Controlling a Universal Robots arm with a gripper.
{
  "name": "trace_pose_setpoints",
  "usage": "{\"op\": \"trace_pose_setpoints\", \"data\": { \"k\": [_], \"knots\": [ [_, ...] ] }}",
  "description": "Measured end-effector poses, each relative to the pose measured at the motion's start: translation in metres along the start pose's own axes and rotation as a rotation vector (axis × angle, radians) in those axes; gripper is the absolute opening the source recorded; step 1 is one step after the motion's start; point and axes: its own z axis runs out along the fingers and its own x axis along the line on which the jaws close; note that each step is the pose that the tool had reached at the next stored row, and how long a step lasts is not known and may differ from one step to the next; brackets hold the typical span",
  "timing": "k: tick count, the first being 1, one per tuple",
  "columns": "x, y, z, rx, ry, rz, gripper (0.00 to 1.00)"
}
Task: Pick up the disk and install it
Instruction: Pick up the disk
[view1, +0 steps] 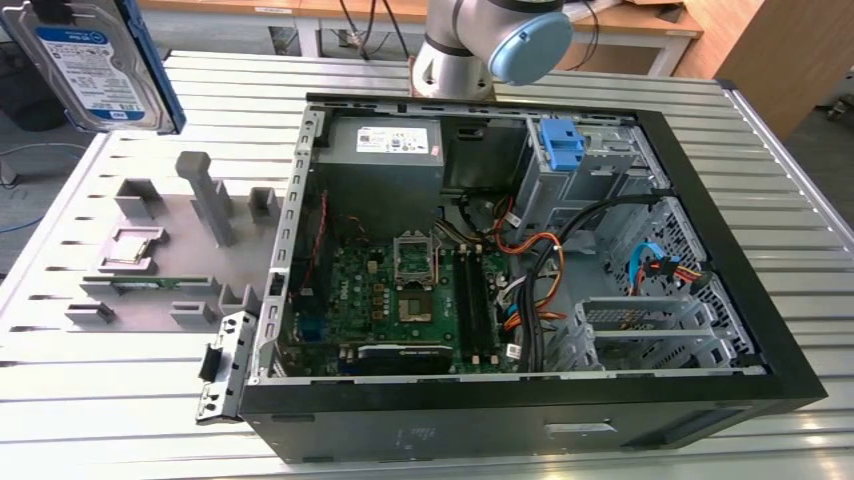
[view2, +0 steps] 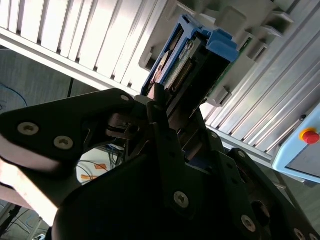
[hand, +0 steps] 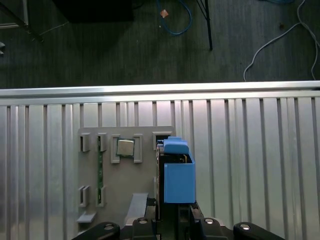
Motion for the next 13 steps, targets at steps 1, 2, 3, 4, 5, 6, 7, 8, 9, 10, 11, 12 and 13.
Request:
{"op": "trace_pose_setpoints", "data": {
  "k": [1,2,3,4,5,6,7,8,9,10,11,12,13],
  "knots": [
    [0.0,0.0,-0.0014,0.0,0.0,0.0,0.35],
    [-0.0001,0.0001,-0.003,0.0,0.0,0.0,0.35],
    [-0.0001,0.0001,-0.0046,0.0001,-0.0001,0.0,0.35],
    [-0.0002,0.0002,-0.0064,0.0001,-0.0001,0.0,0.35],
    [-0.0002,0.0003,-0.0085,0.0001,0.0,0.0,0.35],
    [-0.0003,0.0004,-0.0104,0.0001,0.0,0.0,0.35],
    [-0.0003,0.0004,-0.0123,0.0,0.0,0.0,0.35],
    [-0.0004,0.0005,-0.014,0.0,0.0,0.0,0.35],
    [-0.0004,0.0005,-0.0158,0.0001,0.0,0.0,0.35],
    [-0.0005,0.0006,-0.0179,0.0001,0.0,0.0,0.35],
    [-0.0006,0.0007,-0.0197,0.0001,0.0,0.0,0.35],
    [-0.0006,0.0007,-0.0216,0.0001,0.0,0.0,0.35],
    [-0.0007,0.0008,-0.0236,0.0,0.0,0.0,0.35]
  ]
}}
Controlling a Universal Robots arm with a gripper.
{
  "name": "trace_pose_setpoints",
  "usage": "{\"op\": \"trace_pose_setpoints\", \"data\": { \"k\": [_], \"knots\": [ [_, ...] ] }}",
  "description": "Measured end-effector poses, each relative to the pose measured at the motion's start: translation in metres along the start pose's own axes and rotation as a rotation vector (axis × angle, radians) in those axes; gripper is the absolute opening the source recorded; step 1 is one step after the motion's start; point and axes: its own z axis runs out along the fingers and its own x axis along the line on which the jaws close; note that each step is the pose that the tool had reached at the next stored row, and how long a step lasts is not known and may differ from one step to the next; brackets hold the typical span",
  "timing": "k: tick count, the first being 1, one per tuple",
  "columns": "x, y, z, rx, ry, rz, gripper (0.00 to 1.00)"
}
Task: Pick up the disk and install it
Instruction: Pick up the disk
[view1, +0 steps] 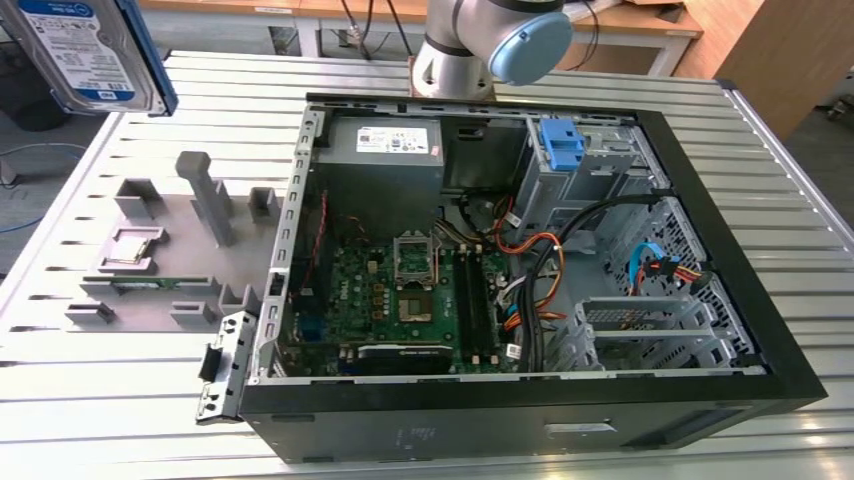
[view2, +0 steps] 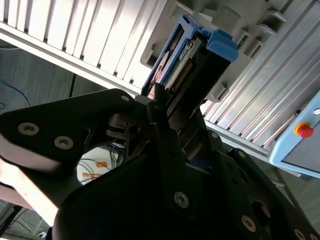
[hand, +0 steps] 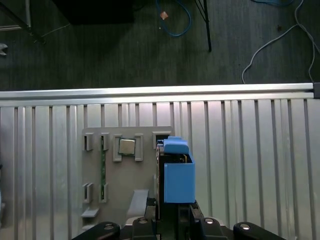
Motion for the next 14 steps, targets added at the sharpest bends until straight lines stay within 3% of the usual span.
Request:
{"op": "trace_pose_setpoints", "data": {
  "k": [8,14],
  "knots": [
    [-0.0004,0.0004,-0.0133,0.0,0.0,0.0,0.35],
    [-0.0004,0.0004,-0.0137,0.0001,0.0,0.0,0.35]
  ]
}}
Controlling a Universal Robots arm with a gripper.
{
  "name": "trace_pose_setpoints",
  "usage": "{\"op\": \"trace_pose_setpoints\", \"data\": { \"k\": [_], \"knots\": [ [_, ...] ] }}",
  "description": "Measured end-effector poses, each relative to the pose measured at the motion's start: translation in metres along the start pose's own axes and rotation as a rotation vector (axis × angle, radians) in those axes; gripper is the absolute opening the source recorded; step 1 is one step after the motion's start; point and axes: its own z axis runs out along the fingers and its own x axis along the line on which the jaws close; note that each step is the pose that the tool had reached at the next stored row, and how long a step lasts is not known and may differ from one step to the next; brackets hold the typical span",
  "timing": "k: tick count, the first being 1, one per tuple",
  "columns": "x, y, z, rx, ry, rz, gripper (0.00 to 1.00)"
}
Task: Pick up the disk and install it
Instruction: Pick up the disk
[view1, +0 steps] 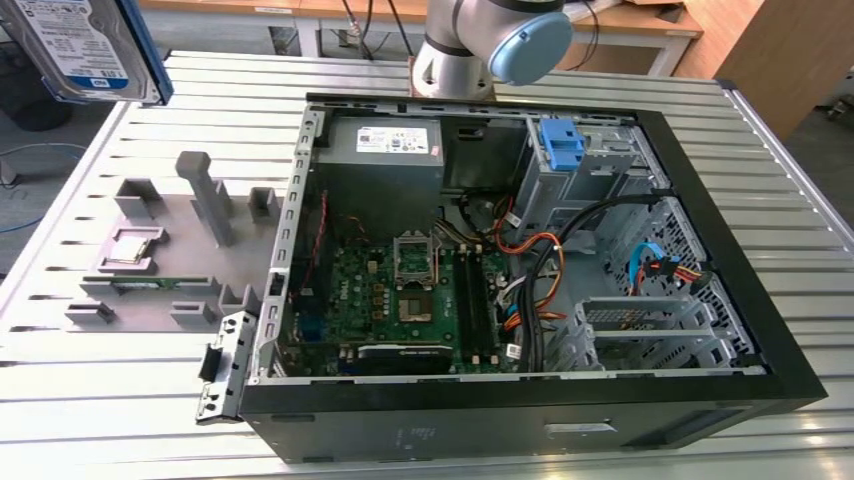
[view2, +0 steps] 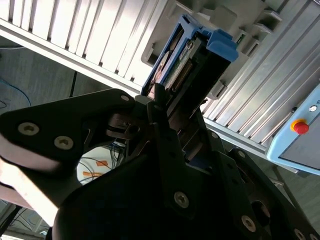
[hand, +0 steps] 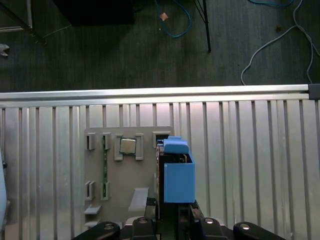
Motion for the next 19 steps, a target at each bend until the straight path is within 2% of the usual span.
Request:
{"op": "trace_pose_setpoints", "data": {
  "k": [4,14,19],
  "knots": [
    [0.0014,0.0,-0.0001,-0.0001,0.0,0.0,0.35],
    [0.0102,-0.0005,-0.0004,-0.0001,0.0,0.0,0.35],
    [0.0109,-0.0005,-0.0003,0.0,0.0,0.0,0.35]
  ]
}}
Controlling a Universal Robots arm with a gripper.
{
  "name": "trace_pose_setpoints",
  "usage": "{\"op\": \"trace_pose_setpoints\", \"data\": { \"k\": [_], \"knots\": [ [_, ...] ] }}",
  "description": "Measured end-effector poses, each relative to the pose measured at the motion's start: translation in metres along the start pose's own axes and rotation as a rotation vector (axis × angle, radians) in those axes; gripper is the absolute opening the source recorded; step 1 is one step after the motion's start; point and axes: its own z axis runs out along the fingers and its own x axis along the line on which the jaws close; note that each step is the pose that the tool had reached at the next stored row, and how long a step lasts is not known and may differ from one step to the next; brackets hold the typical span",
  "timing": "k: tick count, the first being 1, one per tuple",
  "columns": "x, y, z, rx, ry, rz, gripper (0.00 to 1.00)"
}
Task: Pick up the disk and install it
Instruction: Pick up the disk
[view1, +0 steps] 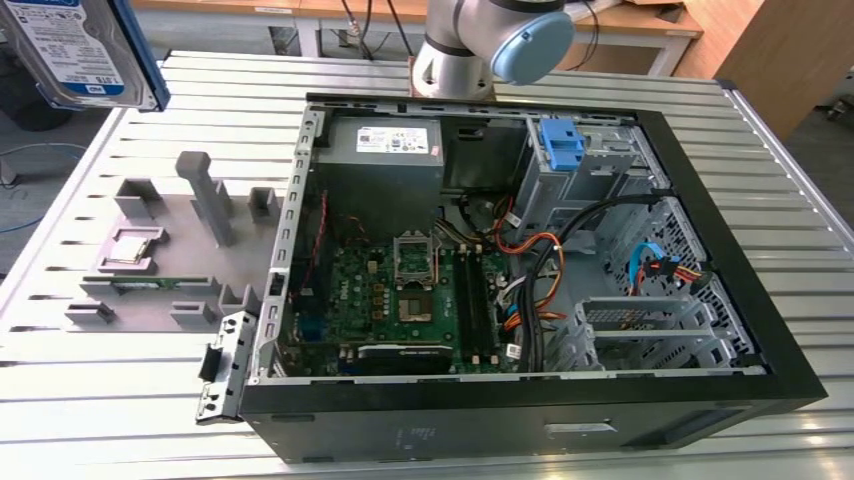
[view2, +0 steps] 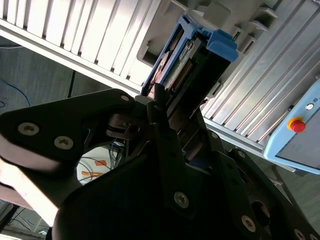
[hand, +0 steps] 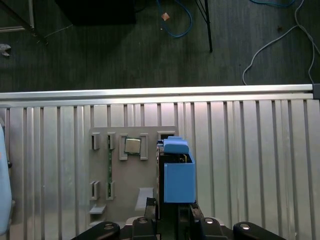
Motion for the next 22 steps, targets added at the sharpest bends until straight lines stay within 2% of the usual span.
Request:
{"op": "trace_pose_setpoints", "data": {
  "k": [6,16,22],
  "knots": [
    [0.0001,-0.0007,0.0,0.0,0.0,0.0,0.35],
    [-0.0004,-0.0101,-0.0003,0.0,0.0,0.0,0.35],
    [-0.0005,-0.0103,-0.002,0.0,0.0,0.0,0.35]
  ]
}}
